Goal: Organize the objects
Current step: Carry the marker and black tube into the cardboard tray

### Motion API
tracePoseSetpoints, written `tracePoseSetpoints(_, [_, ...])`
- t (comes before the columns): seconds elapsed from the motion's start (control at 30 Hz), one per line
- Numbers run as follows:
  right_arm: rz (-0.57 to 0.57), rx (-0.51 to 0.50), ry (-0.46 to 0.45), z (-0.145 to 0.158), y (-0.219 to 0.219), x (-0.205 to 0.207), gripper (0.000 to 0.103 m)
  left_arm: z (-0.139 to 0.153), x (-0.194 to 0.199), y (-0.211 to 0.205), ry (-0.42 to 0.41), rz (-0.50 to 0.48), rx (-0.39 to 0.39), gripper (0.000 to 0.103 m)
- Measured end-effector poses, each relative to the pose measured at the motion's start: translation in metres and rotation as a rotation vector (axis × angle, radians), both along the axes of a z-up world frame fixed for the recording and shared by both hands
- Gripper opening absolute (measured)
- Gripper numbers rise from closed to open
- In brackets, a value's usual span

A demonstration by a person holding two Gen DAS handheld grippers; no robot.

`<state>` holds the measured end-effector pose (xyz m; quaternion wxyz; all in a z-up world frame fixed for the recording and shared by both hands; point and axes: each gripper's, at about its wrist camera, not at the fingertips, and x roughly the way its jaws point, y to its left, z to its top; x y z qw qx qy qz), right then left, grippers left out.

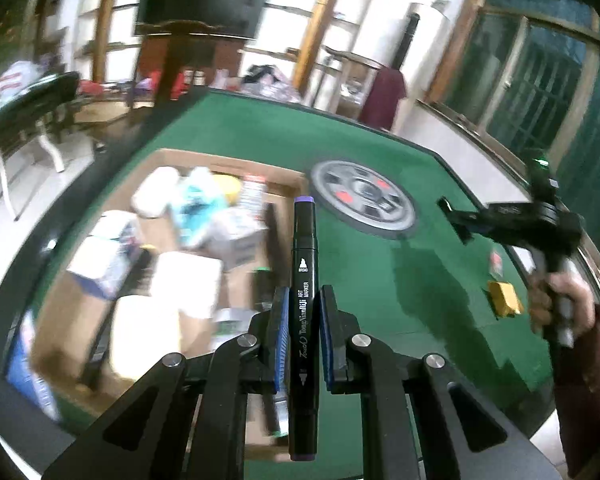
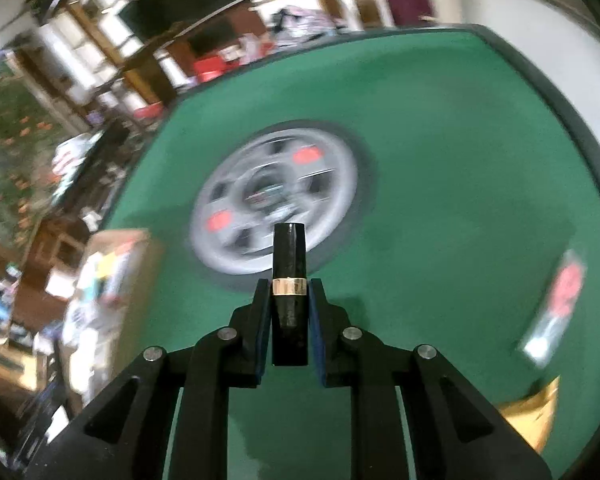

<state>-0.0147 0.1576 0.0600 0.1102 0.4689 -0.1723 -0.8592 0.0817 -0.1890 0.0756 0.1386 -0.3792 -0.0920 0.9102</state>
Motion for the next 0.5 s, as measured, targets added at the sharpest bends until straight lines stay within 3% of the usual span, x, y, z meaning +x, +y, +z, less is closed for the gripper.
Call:
tracePoseSetpoints(0.2, [0.167,-0.071,0.013,0.017,-0.079,0.014,0.015,-0.006,0.001,-0.031,-0.018,0.078,-0.031,0.012])
tracePoseSetpoints(0.5, [0.327,-0.068,-0.033,0.002,-0.181,0.014,0.016,-0.025,-0.016,-0.051,-0.046,0.096,-0.051,0.012])
